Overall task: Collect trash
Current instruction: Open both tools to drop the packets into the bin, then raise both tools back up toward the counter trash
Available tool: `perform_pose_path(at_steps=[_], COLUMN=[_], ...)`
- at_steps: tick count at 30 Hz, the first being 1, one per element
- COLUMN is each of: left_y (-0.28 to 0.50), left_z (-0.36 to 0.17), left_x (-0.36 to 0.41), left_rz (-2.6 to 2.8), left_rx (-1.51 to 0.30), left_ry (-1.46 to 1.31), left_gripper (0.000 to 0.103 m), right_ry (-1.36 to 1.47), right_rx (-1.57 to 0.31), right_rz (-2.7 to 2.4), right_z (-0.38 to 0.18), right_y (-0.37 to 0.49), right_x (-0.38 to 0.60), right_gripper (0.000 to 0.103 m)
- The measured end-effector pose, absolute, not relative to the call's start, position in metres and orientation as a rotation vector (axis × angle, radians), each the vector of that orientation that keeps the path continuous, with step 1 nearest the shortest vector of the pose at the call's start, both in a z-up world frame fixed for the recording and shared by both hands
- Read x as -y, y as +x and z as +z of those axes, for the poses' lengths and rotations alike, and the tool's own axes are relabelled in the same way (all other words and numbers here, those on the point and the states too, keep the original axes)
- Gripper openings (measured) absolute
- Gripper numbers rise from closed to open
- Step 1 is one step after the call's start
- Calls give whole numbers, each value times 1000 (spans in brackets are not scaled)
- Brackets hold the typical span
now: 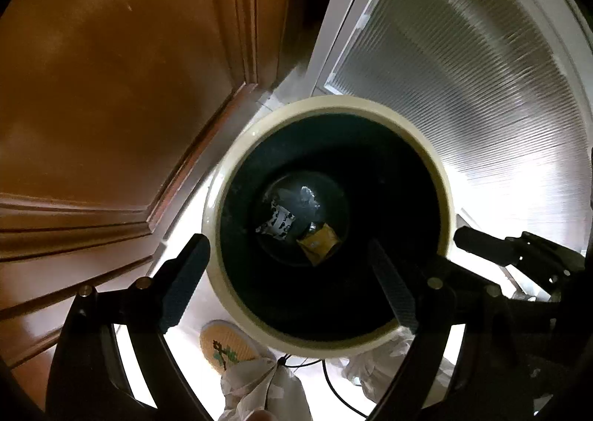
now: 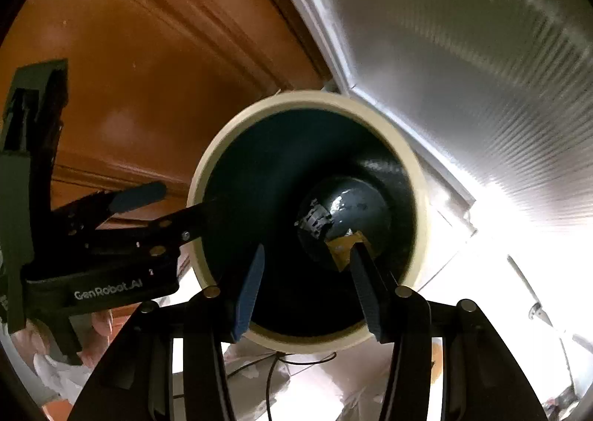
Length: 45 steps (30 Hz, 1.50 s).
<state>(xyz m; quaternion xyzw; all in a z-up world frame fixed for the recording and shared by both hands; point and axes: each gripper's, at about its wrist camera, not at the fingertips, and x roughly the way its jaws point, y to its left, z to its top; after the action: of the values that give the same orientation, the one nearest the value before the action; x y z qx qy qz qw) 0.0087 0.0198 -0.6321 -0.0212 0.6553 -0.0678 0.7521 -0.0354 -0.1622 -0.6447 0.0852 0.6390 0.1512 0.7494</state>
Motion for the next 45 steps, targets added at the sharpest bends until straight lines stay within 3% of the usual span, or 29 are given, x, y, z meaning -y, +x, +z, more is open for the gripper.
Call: perform_pose_path(at_steps=[13,45], left_y=[-6,-26], left_z=[-521,-146], left_x=[-16,-10], left_rz=[-149,-217], left_rx=[-1405,-1240], left_ry=[-9,42], left_gripper=[86,86], right_ry=[183,82], right_rx=[-1377,-1155], right_rz=[208,343], right_z=[-537,-117], right_y=[-52,-81], right_x=[172,159], right_gripper=[49,49])
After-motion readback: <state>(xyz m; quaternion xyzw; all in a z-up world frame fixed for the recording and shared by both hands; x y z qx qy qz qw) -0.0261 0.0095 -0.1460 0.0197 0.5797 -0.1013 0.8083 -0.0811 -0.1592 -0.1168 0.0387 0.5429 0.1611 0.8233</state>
